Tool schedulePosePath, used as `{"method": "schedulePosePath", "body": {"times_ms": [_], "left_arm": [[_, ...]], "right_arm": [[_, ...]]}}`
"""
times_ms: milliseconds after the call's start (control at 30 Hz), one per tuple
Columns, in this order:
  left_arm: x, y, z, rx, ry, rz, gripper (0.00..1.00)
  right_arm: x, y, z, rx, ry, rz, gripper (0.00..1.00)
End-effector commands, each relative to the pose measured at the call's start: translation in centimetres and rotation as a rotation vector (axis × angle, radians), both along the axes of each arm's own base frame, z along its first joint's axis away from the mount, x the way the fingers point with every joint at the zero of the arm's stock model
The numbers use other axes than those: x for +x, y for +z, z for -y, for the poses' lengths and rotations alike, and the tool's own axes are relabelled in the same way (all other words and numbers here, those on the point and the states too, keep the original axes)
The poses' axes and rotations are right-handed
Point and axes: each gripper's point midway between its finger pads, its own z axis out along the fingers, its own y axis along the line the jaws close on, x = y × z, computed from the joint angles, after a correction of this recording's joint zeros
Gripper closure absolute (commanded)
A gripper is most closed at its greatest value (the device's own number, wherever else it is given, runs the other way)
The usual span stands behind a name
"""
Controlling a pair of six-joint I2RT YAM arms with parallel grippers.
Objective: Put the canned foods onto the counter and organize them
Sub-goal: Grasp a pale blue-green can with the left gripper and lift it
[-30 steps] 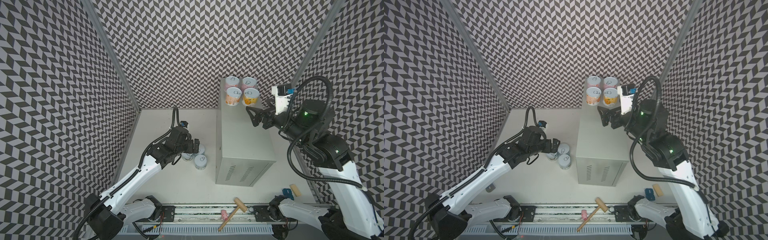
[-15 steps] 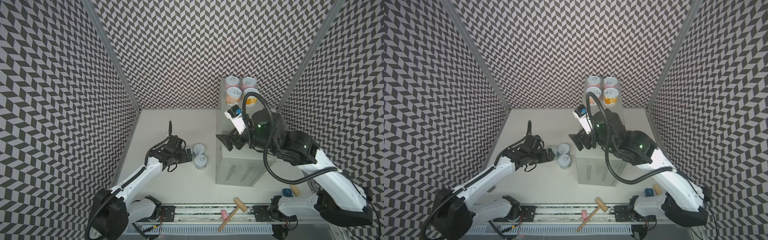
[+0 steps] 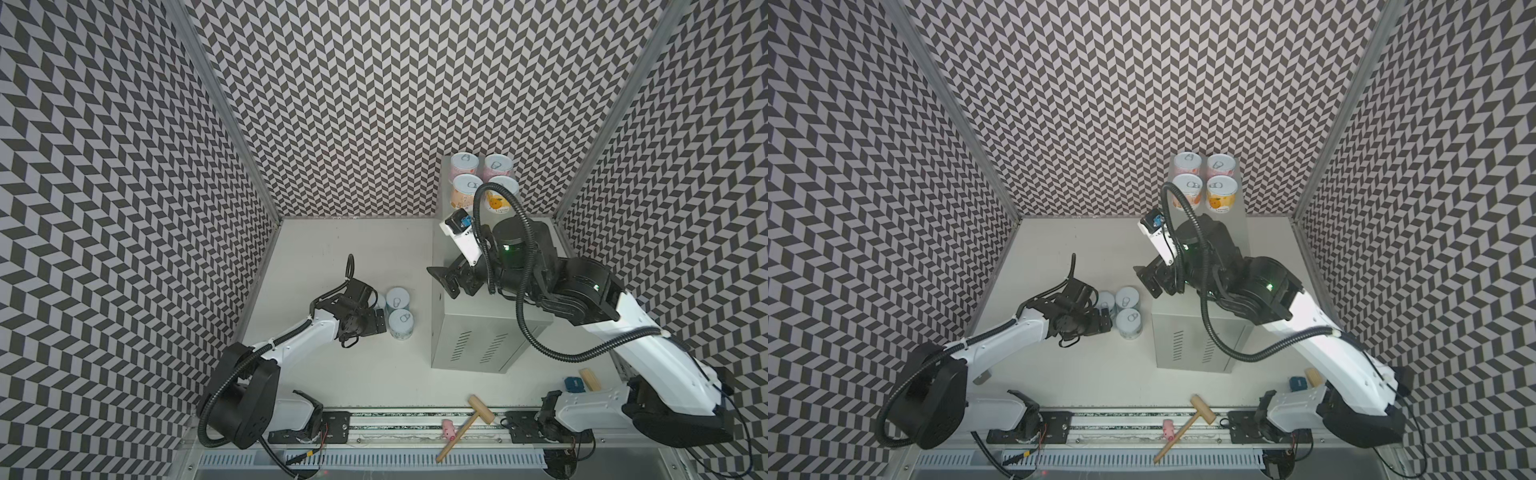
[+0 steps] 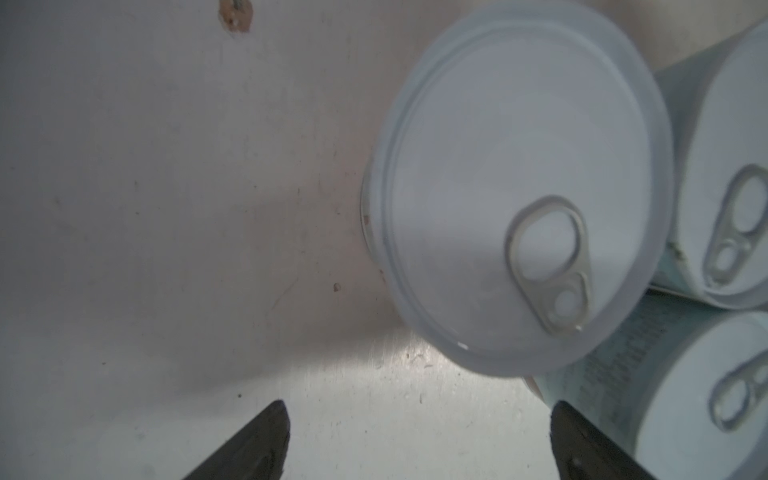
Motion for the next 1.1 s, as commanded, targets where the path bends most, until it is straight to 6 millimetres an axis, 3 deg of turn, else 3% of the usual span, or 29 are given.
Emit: {"method": "schedulePosePath", "body": {"times_ms": [0,233,533,700,933,1067], "left_arm": [[2.2,0.5,0.4,0.034,-0.011,0.061,0.02],[4.3,0.5,0.9,0.078,-0.027,0.097,0.0],[6.1,1.6,1.9,0.091,-0.044,0.178,0.04],[6.7,1.0,1.7,0.158,-0.023,0.169,0.06],[7.3,1.7,1.7,0.176,0.001,0.206,0.24],[7.4,2.3,1.4,0.194,0.012,0.224,0.27]], "right_arm": [[-0.7,0.6,-0.6,0.008,0.044,0.005,0.01],[-1.2,-0.9,-0.7,-0.024,0.059,-0.029,0.01],[-1.2,-0.8,-0.6,-0.015,0.059,-0.011,0.01],[-1.3,-0.9,-0.4,-0.014,0.057,-0.01,0.01],[-1.3,-1.0,-0.1,-0.015,0.045,-0.007,0.01],[-1.3,-1.4,0.0,-0.018,0.04,-0.012,0.01]]}}
